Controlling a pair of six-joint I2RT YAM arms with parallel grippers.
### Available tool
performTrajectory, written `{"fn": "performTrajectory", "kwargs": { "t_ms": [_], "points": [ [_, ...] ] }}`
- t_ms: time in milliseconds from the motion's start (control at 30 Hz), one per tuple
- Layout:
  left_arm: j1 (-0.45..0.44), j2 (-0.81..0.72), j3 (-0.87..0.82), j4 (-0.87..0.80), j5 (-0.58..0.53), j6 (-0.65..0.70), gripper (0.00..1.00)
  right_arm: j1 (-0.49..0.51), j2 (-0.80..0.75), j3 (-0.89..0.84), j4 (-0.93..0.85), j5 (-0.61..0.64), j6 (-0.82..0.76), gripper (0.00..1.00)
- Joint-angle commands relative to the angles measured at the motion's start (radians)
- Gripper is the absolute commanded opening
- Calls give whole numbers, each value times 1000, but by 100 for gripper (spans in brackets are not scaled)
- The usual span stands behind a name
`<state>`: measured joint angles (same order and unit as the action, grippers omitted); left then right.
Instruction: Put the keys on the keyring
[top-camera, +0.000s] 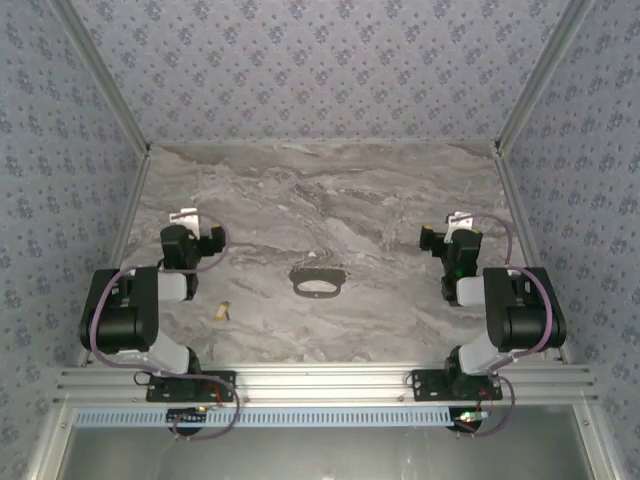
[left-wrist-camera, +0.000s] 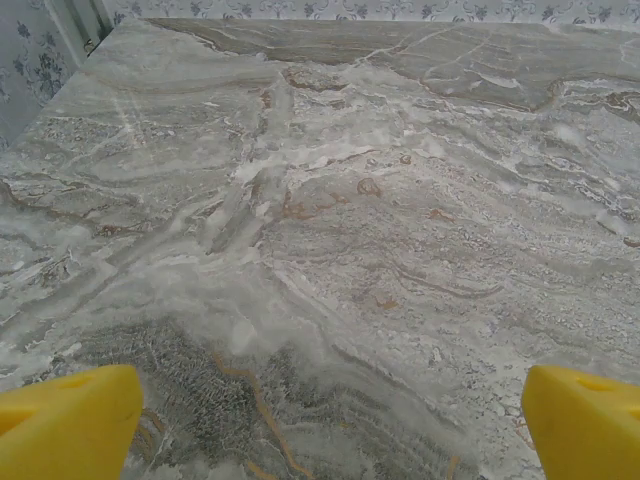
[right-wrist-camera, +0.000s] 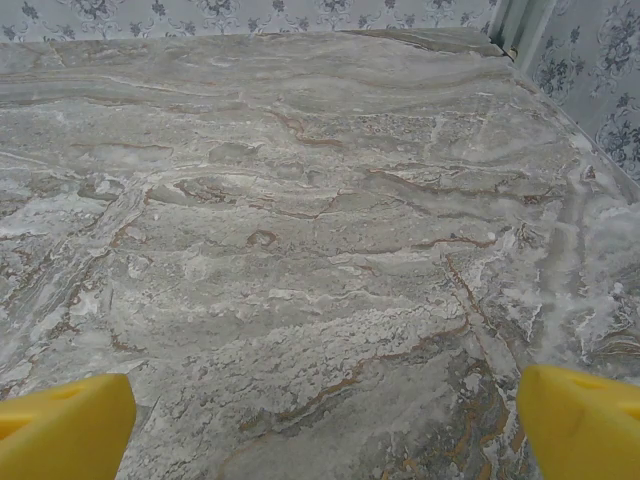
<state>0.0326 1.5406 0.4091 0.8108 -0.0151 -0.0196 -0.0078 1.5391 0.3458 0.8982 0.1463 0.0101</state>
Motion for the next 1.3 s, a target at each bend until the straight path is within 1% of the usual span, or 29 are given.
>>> {"fn": "performTrajectory", "kwargs": {
  "t_ms": [0,133,833,933,1033,1100,1267],
  "points": [
    [-1,-4,2,10,3,-12,98,6,7,7,22,32,2,100],
    [0,-5,2,10,3,-12,98,5,7,13,19,-1,1,100],
    [2,-4,4,7,14,-13,98,-13,6,15,12,-4,5,100],
    [1,-31,29,-59,65,12,98,-13,4,5,23,-2,5,100],
    [-5,-59,28,-76,59,18,98,-14,-8,-15,43,19,25,100],
    [-8,-82,30,-97,52,18,98,-11,-25,-15,43,56,13,100],
    [-19,-149,37,-163,43,27,98,10,-124,23,-98,74,8,100]
  ]
}}
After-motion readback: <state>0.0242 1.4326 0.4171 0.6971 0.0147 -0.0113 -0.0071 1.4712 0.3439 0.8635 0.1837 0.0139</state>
